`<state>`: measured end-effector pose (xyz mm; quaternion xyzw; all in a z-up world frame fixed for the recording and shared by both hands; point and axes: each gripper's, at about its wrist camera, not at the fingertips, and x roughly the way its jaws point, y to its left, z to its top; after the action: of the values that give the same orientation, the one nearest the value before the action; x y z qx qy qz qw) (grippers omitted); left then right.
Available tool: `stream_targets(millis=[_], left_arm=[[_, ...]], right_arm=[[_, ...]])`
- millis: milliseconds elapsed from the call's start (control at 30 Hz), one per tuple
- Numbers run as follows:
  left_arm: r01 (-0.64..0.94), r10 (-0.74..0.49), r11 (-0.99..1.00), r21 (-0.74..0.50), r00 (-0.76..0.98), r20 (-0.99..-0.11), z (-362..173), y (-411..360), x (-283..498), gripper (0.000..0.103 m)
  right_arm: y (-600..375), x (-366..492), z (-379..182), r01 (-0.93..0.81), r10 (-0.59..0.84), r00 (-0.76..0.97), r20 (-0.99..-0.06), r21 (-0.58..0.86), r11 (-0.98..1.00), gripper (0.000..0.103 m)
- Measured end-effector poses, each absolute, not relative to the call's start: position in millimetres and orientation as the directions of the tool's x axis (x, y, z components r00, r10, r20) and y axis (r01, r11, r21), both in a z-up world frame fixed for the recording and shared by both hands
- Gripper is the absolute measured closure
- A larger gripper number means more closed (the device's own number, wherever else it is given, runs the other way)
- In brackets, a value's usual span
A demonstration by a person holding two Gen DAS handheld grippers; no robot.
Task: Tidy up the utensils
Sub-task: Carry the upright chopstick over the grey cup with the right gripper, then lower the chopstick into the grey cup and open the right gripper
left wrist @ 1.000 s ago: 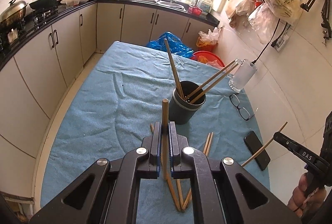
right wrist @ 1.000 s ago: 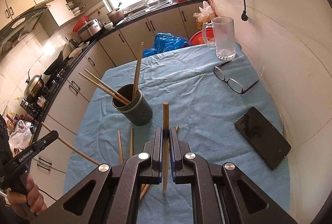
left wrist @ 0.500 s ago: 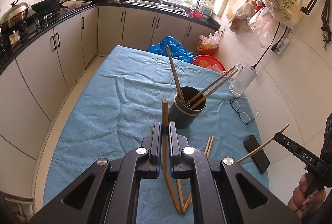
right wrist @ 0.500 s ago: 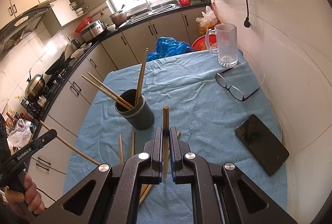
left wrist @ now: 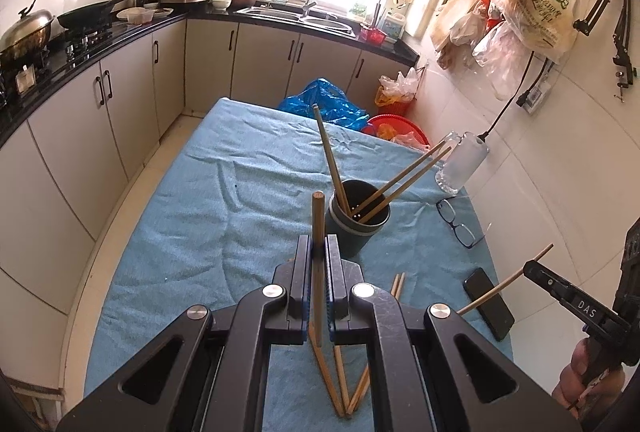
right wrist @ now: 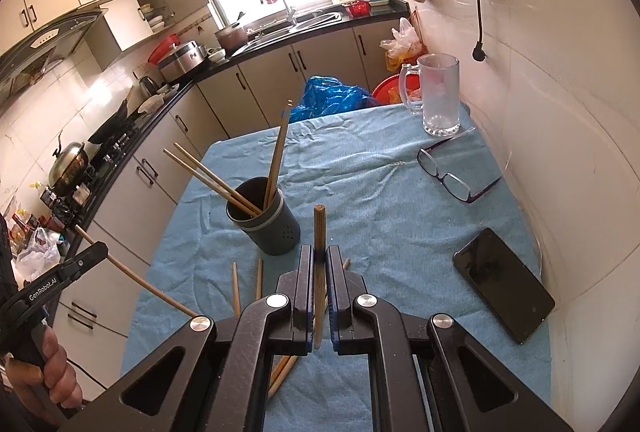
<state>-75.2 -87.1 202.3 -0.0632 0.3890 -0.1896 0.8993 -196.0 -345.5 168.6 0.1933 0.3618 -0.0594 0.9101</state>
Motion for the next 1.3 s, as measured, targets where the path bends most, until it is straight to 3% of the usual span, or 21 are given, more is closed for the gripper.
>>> stream_targets(millis=[567, 1033, 1300], left_arm=[[0.338, -0.438, 0.898, -0.281, 0.632, -0.639, 228.7, -94.3, -59.7, 0.098], [0.373, -0.47, 0.882, -0.286, 0.691, -0.549, 289.7, -111.4, -7.4, 0.097], [0.365, -0.46, 0.888, -0.28, 0.7, -0.547, 289.5, -130.7, 28.0, 0.097]], right_arm=[[-351.9, -181.3, 198.8, 0.235, 0.049, 0.776, -0.629, 0.361, 0.903, 0.097], [-358.8, -125.1, 257.0, 0.205, 0.071, 0.836, -0.545, 0.429, 0.879, 0.097], [-355.7, -87.0, 258.6, 0.229, 0.036, 0.837, -0.546, 0.409, 0.883, 0.097]])
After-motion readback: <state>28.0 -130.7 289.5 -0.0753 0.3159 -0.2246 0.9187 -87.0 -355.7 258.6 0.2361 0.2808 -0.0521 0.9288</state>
